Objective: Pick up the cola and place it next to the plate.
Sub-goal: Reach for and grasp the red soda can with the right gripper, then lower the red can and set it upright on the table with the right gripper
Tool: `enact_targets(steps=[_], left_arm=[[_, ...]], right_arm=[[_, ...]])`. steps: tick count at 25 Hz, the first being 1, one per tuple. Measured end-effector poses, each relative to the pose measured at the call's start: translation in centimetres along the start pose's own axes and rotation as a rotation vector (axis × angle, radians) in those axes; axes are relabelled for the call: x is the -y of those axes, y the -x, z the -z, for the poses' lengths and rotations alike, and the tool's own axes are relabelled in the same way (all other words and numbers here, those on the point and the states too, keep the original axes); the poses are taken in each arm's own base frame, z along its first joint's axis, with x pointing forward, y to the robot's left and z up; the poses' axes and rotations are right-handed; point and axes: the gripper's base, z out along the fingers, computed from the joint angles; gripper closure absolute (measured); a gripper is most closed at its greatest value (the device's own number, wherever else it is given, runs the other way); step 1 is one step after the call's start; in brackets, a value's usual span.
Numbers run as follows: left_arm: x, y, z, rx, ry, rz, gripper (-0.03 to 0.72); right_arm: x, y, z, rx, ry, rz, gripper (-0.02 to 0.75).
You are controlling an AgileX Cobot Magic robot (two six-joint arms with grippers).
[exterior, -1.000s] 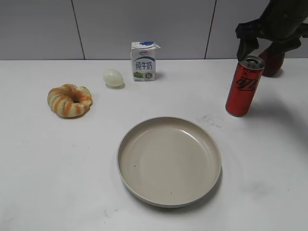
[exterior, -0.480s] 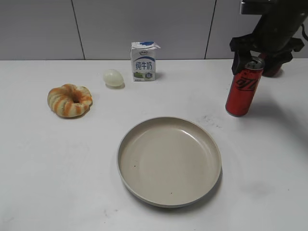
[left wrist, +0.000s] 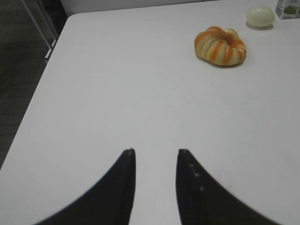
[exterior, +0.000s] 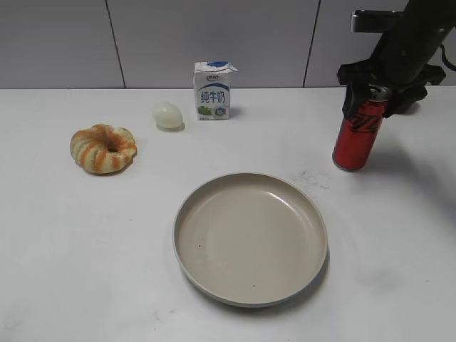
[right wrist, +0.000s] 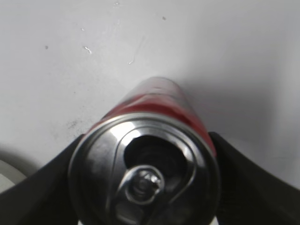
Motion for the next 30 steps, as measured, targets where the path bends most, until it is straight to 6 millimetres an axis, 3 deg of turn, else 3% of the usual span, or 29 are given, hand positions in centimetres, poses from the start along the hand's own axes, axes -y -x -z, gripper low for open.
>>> enact_targets(steps=[8,13,16,19,24,30], left_arm=[[0.0,0.0,0.0,0.0,0.0,0.0,0.452],[0.0,0.0,0.0,0.0,0.0,0.0,0.452],[0.0,0.0,0.0,0.0,0.0,0.0,0.452],[0.0,0.0,0.0,0.0,0.0,0.0,0.452],[0.0,0.0,0.0,0.0,0.0,0.0,0.452],[0.0,0.0,0.0,0.0,0.0,0.0,0.452]], right_arm=[[-0.1,0.2,1.3,-0.042,0.0,0.002,0.22],[-0.5,-1.0,4.6,-0.052,-0.001,0.005,0.22],[-1.3,-3.3,7.4,-0.008,0.001,0.019,0.222],[-3.0,-6.7,8.6,0.049,0.022,0.06,0.222],[-5.8,-12.6,8.2,0.072,-0.003,0.15,0.222],[-5.5,-15.0,6.8,0.086,-0.027,0.126,0.222]])
